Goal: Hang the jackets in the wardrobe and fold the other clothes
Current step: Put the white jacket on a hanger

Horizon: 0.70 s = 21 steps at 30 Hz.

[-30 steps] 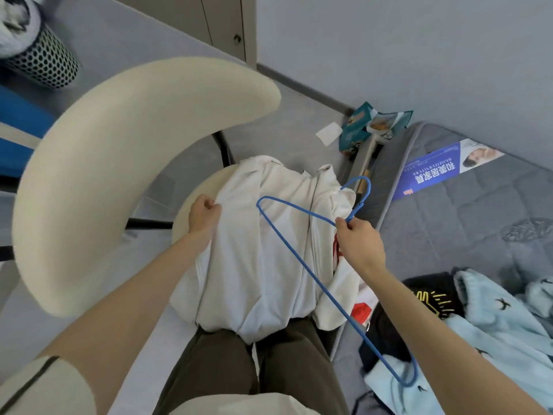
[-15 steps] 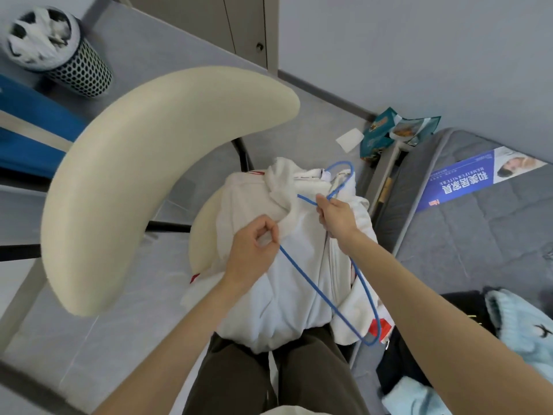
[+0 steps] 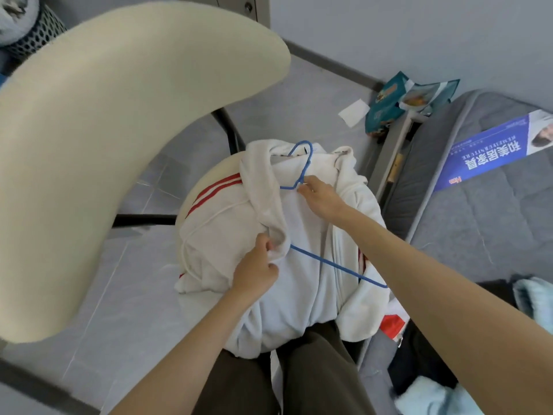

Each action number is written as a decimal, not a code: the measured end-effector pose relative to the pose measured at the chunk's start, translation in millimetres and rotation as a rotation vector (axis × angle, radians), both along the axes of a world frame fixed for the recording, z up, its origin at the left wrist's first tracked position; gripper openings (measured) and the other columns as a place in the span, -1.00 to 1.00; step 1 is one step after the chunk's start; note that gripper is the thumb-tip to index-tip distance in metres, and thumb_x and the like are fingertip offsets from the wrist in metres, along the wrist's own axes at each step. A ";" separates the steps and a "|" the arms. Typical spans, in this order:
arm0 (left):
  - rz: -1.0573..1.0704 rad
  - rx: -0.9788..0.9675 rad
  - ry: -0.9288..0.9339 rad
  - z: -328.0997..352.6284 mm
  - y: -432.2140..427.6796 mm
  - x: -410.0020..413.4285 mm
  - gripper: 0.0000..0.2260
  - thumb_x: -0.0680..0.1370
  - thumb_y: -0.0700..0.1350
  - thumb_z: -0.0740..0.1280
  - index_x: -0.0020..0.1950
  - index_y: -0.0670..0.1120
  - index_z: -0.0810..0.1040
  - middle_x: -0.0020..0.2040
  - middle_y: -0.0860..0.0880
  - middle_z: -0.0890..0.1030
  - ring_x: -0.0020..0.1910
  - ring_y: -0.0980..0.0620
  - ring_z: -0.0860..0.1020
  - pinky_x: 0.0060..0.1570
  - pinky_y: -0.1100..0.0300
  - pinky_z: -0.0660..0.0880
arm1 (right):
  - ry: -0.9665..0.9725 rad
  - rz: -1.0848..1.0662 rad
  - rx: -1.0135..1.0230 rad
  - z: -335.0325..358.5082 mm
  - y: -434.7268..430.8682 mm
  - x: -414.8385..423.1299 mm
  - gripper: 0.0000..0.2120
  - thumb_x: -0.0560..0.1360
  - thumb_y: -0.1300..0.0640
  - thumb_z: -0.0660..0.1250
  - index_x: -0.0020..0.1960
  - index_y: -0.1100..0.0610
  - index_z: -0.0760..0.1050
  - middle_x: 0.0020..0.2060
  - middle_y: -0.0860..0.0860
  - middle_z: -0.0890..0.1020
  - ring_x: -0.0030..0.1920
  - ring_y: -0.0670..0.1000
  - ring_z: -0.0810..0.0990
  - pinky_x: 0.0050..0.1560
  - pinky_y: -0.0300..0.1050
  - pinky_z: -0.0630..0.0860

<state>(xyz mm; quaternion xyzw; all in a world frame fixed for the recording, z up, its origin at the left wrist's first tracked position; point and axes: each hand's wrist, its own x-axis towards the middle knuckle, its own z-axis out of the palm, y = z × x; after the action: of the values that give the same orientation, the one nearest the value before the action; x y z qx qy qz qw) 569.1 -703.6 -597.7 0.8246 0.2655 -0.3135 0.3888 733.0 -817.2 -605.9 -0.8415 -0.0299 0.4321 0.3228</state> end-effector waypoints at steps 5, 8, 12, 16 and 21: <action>-0.505 0.421 -0.296 -0.9 -15.5 10.6 -0.46 0.40 0.04 0.43 0.33 0.09 0.33 0.18 -0.04 0.35 0.13 -0.05 0.37 0.09 0.11 0.34 | -0.389 -0.375 -0.163 -3.3 -54.3 -17.8 -0.80 0.60 0.16 0.19 0.17 0.18 0.48 0.07 0.11 0.57 0.05 0.12 0.53 0.09 0.01 0.50; -0.746 0.356 -0.423 -2.1 -22.0 21.8 -0.60 0.44 0.03 0.43 0.27 0.11 0.50 0.27 -0.11 0.40 0.18 -0.14 0.41 0.22 -0.01 0.31 | -0.132 -0.432 -0.229 -10.5 -76.5 -38.3 -0.79 0.54 0.01 0.32 0.03 0.14 0.41 -0.15 0.01 0.52 -0.17 0.00 0.49 -0.28 -0.24 0.39; -0.901 0.454 -0.543 -2.3 -27.2 32.0 -0.92 0.40 0.04 0.48 -0.13 0.11 0.66 -0.05 0.00 0.58 -0.11 -0.09 0.54 0.00 -0.01 0.48 | -0.066 -0.303 -0.297 -29.9 -81.3 -51.7 -0.71 0.52 -0.12 0.30 -0.01 0.10 0.37 -0.15 0.03 0.56 -0.24 -0.03 0.47 -0.31 -0.20 0.33; -1.029 0.578 -0.478 -5.5 -20.0 43.2 -0.89 0.41 0.03 0.47 -0.29 0.10 0.60 -0.22 0.10 0.54 -0.15 0.01 0.50 -0.01 0.05 0.41 | 0.031 -0.464 -0.221 -38.6 -74.9 -52.6 -0.49 0.43 -0.38 0.21 -0.01 0.07 0.37 -0.25 -0.06 0.49 -0.21 0.00 0.51 -0.23 -0.08 0.45; -1.111 0.440 -0.528 -7.6 -2.6 38.8 -0.75 0.29 0.20 0.50 -0.34 0.06 0.58 -0.31 0.10 0.54 -0.29 0.00 0.53 -0.06 0.14 0.16 | -0.071 -0.465 -0.213 -44.9 -74.1 -49.0 -0.79 0.51 -0.06 0.32 -0.02 0.07 0.41 -0.24 -0.05 0.52 -0.17 0.02 0.54 -0.18 -0.14 0.43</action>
<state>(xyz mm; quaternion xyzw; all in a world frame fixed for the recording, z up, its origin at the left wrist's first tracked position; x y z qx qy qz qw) 607.9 -706.2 -605.2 0.9487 -0.2468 -0.1929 0.0434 684.0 -891.3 -650.8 -0.8697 0.1988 0.3170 0.3220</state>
